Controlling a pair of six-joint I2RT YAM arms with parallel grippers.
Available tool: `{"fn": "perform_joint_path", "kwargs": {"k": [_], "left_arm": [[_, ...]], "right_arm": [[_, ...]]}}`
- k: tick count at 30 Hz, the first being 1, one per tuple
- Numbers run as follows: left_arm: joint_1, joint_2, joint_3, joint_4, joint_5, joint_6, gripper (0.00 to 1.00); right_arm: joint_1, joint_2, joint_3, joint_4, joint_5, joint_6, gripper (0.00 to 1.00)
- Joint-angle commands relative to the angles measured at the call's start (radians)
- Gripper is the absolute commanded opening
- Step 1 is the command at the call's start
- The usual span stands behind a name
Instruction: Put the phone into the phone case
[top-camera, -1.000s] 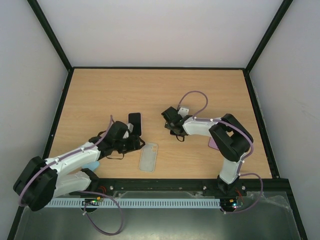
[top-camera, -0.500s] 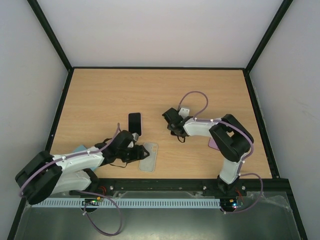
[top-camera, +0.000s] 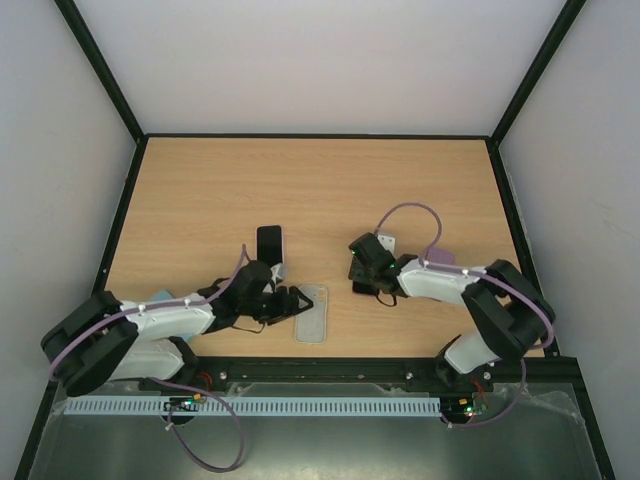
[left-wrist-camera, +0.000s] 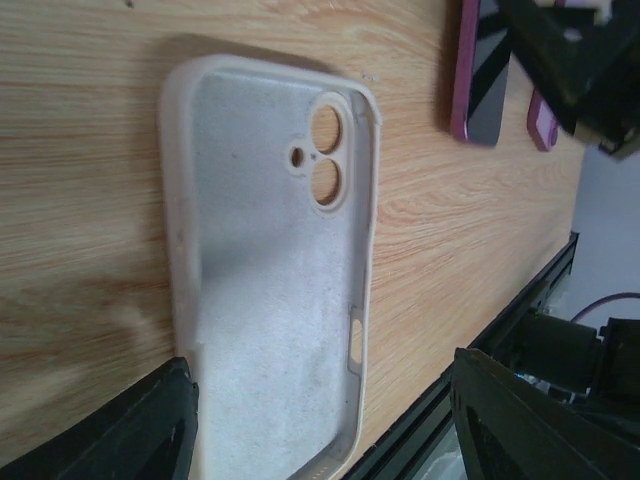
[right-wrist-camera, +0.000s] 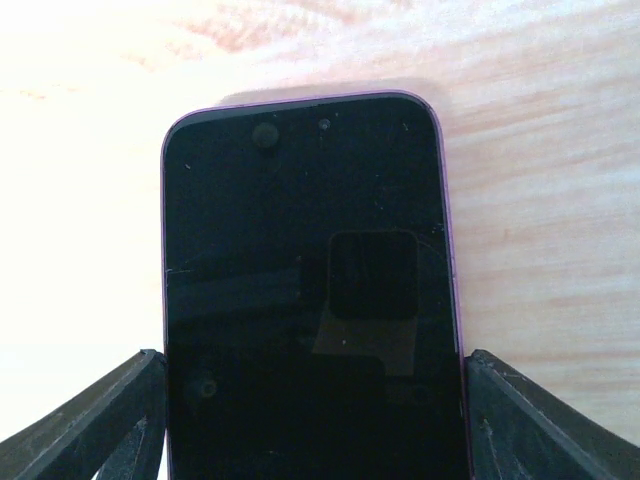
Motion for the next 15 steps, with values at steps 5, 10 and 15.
{"fn": "perform_joint_path", "kwargs": {"k": [5, 10, 15], "left_arm": [[0.146, -0.176, -0.054, -0.054, 0.017, 0.019, 0.87], [0.289, -0.273, -0.046, -0.188, 0.054, 0.107, 0.99], [0.419, -0.319, -0.028, -0.307, 0.104, 0.215, 0.99]], "right_arm": [[0.059, -0.197, -0.089, 0.038, -0.164, 0.087, 0.59], [0.136, -0.275, -0.124, 0.094, -0.195, 0.219, 0.58], [0.222, -0.297, -0.17, 0.232, -0.227, 0.353, 0.57]]}}
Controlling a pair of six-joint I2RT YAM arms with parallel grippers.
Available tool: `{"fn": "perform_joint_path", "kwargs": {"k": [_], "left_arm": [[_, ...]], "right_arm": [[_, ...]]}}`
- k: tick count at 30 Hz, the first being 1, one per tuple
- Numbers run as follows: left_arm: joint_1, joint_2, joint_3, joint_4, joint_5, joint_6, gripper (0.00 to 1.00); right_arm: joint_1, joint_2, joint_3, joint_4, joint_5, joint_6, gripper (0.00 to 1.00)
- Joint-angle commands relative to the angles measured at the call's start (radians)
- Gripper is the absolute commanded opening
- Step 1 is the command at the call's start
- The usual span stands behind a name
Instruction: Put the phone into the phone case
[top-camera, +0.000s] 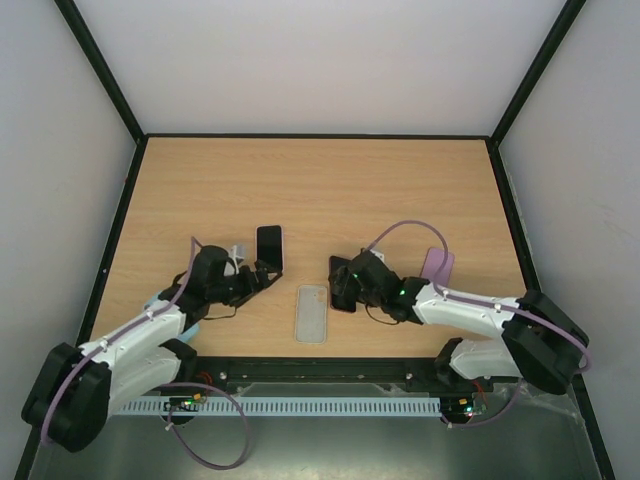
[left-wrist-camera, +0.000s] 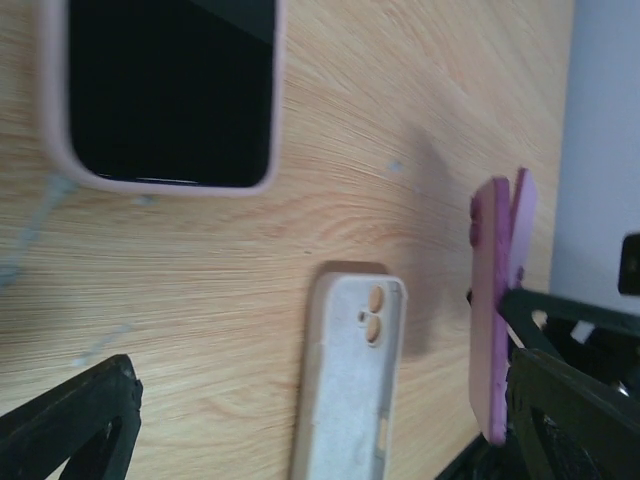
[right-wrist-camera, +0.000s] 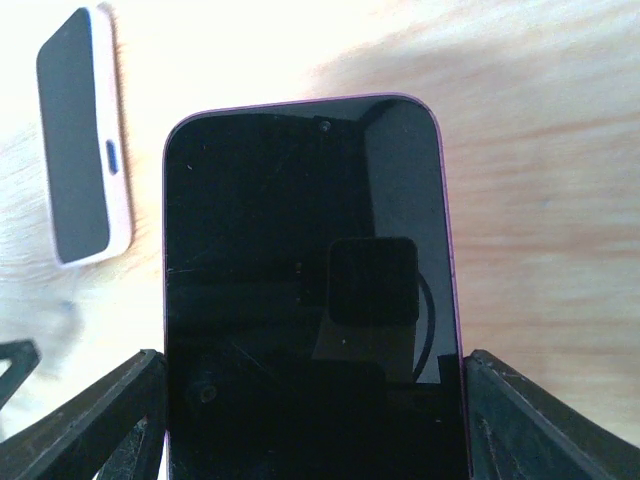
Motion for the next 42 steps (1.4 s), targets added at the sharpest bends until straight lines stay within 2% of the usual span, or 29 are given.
{"fn": "perform_joint_path", "kwargs": {"k": [1, 11, 17, 24, 29, 38, 42], "left_arm": [[0.08, -0.046, 0.027, -0.16, 0.057, 0.118, 0.99], [0.103, -0.123, 0.047, -0.255, 0.072, 0.157, 0.92], [0.101, -0.142, 0.022, -0.263, 0.101, 0.18, 0.84], [0.093, -0.141, -0.01, -0.232, 0.133, 0.155, 0.74], [0.076, -0.138, -0.005, -0.234, 0.118, 0.148, 0.72], [0.026, -0.127, -0.012, -0.215, 0.085, 0.12, 0.71], [-0.009, -0.119, -0.012, -0.211, 0.066, 0.115, 0.7]], "right_arm": [[0.071, -0.018, -0.022, 0.147, -0.022, 0.154, 0.57], [0.26, 0.12, 0.042, 0.258, 0.025, 0.303, 0.56], [0.295, 0.244, 0.046, 0.352, 0.027, 0.341, 0.55], [0.313, 0.233, 0.05, 0.274, 0.075, 0.37, 0.55], [0.337, 0.192, 0.073, 0.213, 0.096, 0.373, 0.54], [0.358, 0.231, 0.06, 0.24, 0.083, 0.438, 0.54], [0.358, 0.252, 0.06, 0.225, 0.098, 0.457, 0.6]]}}
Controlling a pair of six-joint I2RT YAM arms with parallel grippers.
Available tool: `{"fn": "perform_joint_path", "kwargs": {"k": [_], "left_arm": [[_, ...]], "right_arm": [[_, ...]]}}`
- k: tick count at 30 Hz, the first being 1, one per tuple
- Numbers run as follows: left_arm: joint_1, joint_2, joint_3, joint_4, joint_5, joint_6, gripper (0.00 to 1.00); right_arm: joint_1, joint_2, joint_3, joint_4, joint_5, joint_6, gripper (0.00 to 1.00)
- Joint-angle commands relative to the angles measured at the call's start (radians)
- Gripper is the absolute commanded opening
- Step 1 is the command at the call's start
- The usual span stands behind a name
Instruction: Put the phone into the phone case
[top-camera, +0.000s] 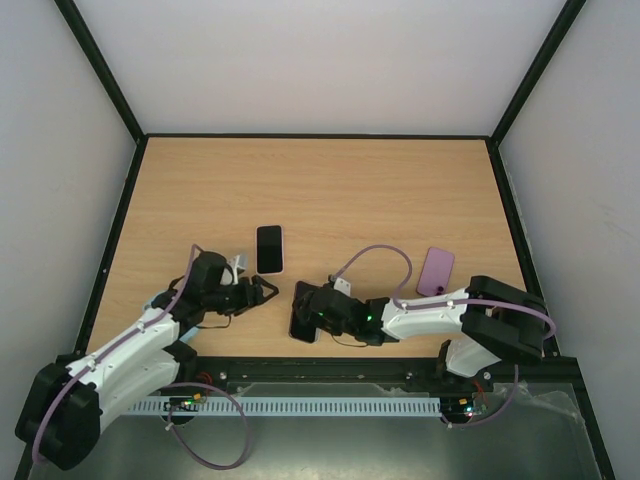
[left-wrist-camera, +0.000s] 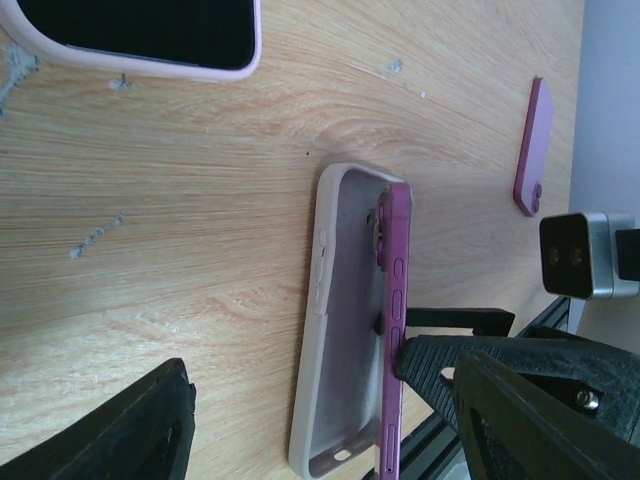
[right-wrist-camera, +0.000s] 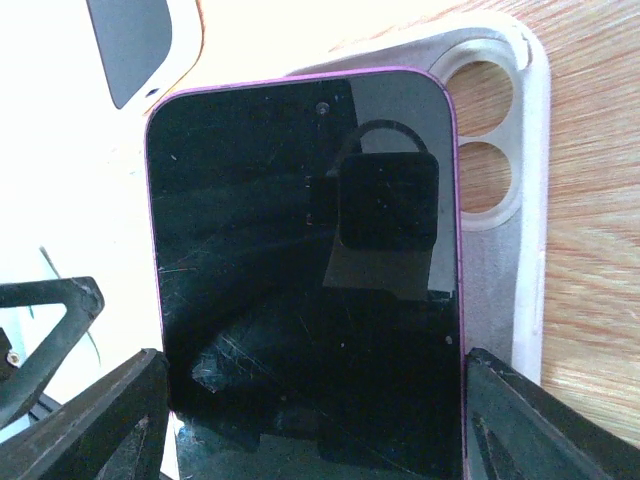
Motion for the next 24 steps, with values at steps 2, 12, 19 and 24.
{"fn": "perform_joint_path", "kwargs": {"k": [2, 12, 19, 24], "left_arm": [[-0.046, 0.02, -0.011, 0.023, -0.028, -0.02, 0.68], [-0.106, 0.083, -0.013, 0.089, -0.052, -0.049, 0.58], [-0.149, 0.109, -0.027, 0.138, -0.07, -0.076, 0.53], [-0.201, 0.162, -0.035, 0.184, -0.107, -0.102, 0.5]], "right_arm": [[0.008, 0.026, 0.024, -0.029, 0.056, 0.043, 0.64], [0.007, -0.051, 0.064, -0.181, 0.15, -0.075, 0.92], [0.0, -0.159, -0.018, -0.155, 0.159, -0.16, 0.86], [-0.047, -0.186, -0.105, -0.103, 0.107, -0.176, 0.62]]}}
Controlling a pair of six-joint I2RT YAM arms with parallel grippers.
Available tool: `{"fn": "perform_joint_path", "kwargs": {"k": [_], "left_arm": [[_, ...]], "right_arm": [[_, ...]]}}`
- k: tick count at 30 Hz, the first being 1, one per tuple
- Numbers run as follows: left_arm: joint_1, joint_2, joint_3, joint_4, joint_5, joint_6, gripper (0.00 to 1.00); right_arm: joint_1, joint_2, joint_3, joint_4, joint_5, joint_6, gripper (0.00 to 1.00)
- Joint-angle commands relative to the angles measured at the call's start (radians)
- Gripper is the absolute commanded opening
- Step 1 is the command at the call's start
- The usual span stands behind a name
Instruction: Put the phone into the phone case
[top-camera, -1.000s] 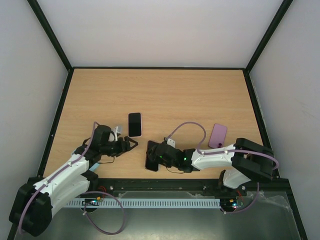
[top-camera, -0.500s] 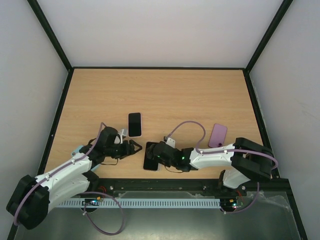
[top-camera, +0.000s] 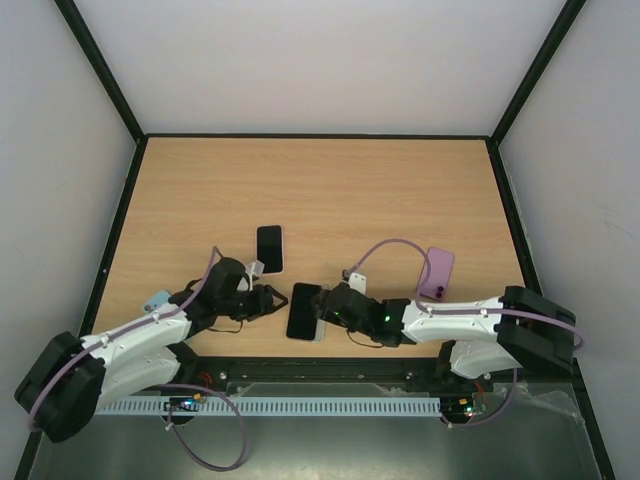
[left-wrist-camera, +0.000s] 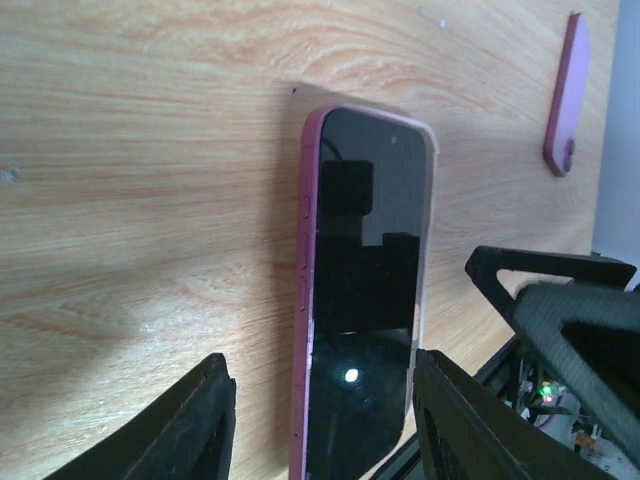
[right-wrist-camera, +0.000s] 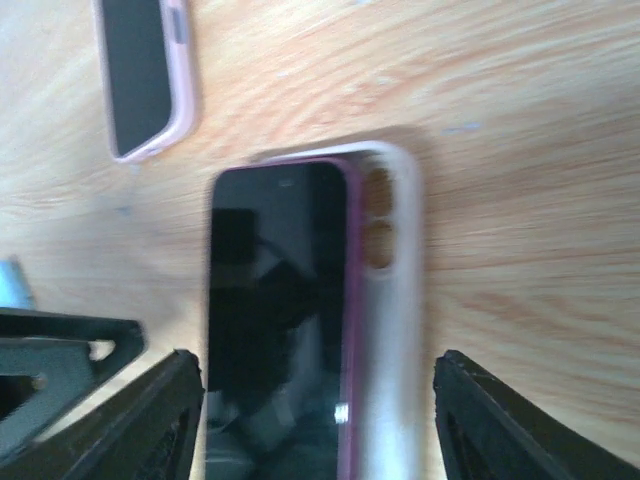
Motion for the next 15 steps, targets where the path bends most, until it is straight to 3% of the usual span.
{"fn": "perform_joint_path", "kwargs": {"k": [1, 8, 15], "left_arm": [[-0.045, 0.052, -0.017, 0.053, -0.041, -0.036, 0.5], [-0.105, 0.139, -0.012, 0.116, -0.085, -0.067, 0.5], [-0.172, 0.224, 0.012, 0.152, -0.112, -0.084, 0.33]], "right_arm": [[-0.033, -0.015, -0.076, 0.03, -0.01, -0.032, 0.6], [-0.048, 0.012, -0.132, 0.16, -0.096, -0.029, 0.48], [-0.054, 0.024, -0.15, 0.186, -0.098, -0.01, 0.44]]}}
